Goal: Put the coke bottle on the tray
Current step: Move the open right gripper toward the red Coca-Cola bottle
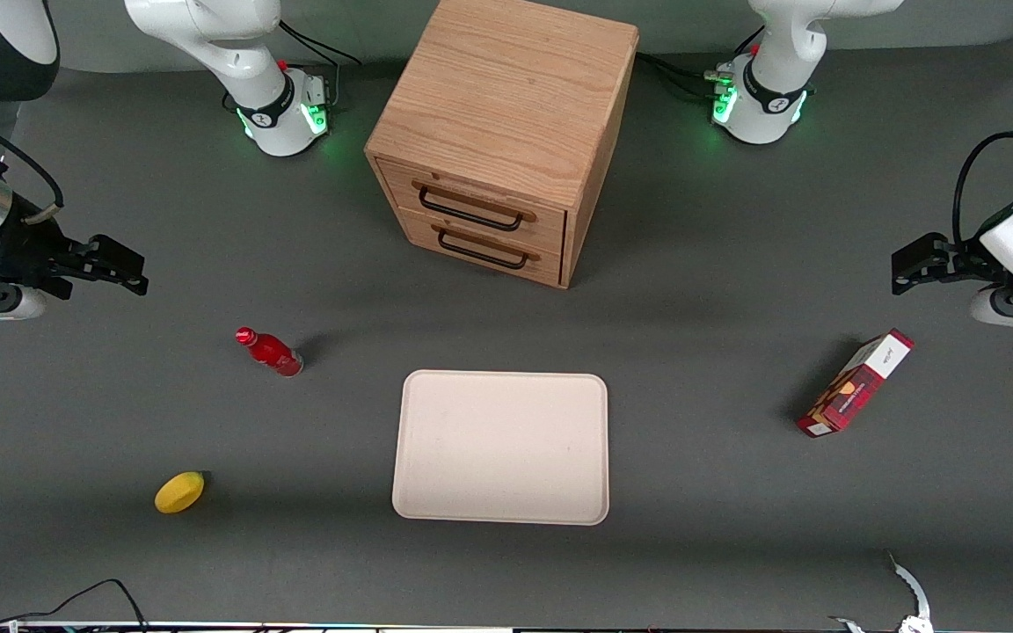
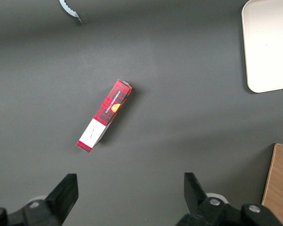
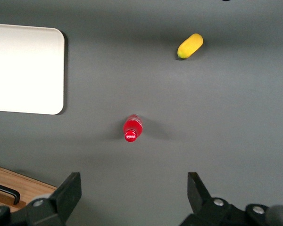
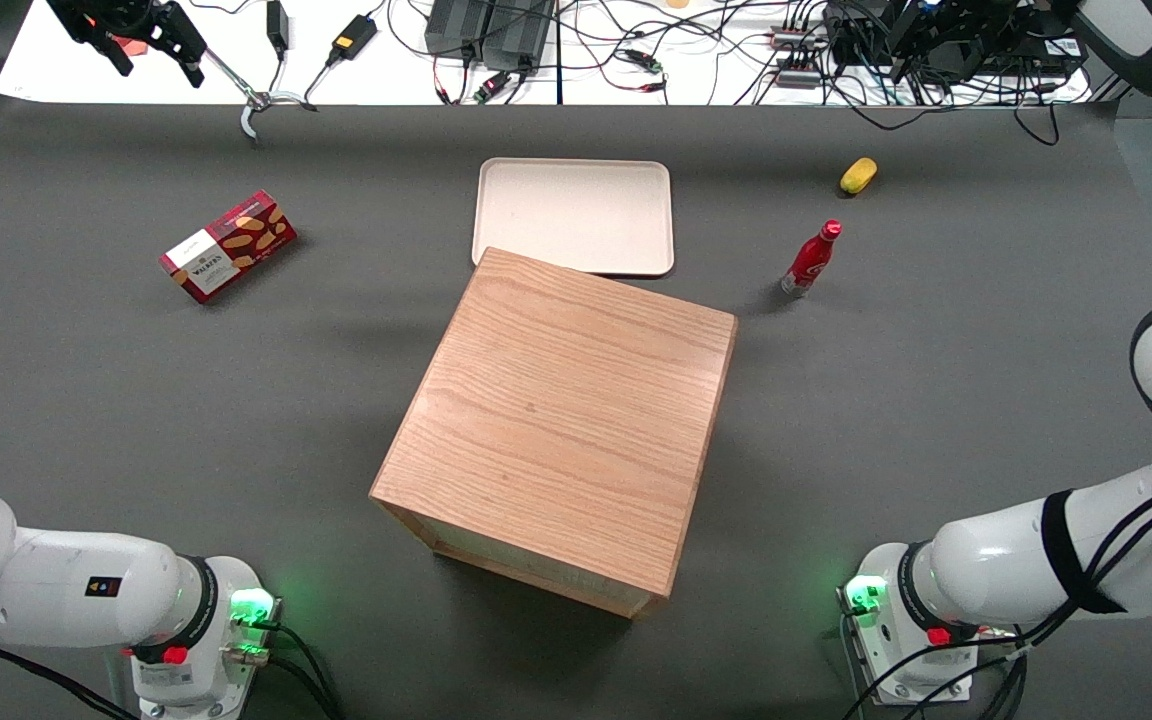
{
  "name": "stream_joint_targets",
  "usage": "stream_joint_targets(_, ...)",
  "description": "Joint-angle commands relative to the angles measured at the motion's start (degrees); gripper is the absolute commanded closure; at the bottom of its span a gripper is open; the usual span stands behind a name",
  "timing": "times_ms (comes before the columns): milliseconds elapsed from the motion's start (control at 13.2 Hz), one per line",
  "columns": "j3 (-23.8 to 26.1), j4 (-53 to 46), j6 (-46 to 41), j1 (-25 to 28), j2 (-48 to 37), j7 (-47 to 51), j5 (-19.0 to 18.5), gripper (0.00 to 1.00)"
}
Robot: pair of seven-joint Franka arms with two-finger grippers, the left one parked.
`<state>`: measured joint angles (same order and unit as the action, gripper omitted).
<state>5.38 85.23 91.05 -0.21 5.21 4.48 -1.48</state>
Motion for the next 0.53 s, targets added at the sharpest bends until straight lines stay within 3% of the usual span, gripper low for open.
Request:
stream_joint_targets(0,-1.2,-3.9,-2.7,0.7,1.1,1.5,-0.5,0.0)
stream_joint_targets(453,-1.3,-5.0,-3.9,1.3,1.8,1.3,0.3,0.0)
